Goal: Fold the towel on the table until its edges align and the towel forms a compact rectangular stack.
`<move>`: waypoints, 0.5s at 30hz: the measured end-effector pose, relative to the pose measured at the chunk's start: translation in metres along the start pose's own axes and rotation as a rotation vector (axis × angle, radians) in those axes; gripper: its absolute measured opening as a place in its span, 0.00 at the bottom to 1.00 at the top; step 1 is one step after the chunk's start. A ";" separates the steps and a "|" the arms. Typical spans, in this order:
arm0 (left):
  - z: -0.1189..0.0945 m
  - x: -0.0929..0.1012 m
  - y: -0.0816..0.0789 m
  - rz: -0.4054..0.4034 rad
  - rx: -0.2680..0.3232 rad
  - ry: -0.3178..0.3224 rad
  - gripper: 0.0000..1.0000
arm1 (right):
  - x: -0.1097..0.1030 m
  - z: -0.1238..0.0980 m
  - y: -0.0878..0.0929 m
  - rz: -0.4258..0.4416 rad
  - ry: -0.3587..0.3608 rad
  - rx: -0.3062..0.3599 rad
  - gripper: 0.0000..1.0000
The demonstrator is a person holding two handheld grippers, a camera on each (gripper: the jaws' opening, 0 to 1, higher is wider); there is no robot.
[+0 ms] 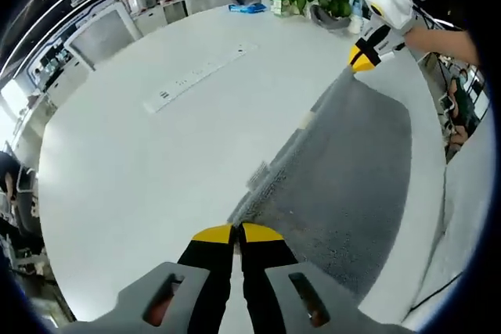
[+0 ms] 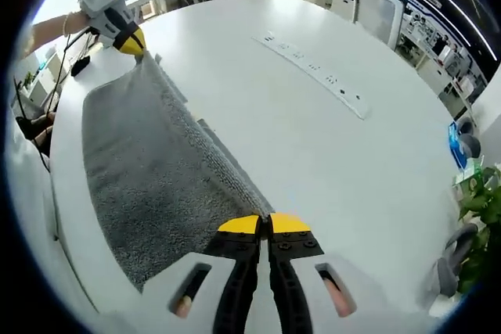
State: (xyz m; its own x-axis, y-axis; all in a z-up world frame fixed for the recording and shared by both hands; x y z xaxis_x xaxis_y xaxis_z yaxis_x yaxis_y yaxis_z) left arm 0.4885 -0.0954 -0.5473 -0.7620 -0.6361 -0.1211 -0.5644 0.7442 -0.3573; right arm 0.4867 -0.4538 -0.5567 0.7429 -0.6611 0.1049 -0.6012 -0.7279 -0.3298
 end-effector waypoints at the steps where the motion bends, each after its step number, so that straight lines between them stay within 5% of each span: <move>1: 0.001 0.000 0.000 0.005 -0.001 -0.006 0.03 | 0.000 0.001 0.000 0.007 0.001 0.000 0.00; 15: -0.010 -0.015 0.007 -0.056 0.029 -0.112 0.07 | 0.003 -0.010 0.006 0.063 0.022 0.012 0.05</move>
State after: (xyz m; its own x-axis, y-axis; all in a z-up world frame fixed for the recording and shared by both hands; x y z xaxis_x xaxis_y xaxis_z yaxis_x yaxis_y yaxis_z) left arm 0.4923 -0.0788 -0.5392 -0.6884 -0.6964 -0.2027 -0.5945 0.7019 -0.3924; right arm 0.4823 -0.4614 -0.5487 0.6970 -0.7094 0.1046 -0.6427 -0.6827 -0.3476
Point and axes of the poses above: the point that each gripper's makers call its tool centre point, and the gripper's own axes: z roughly forward along the fingers, x roughly to its right, y roughly out of its underside, the point moved 9 cm from there along -z, roughly backward along the fingers, and after that the axes turned 9 degrees about -x, right-handed, at the moved point
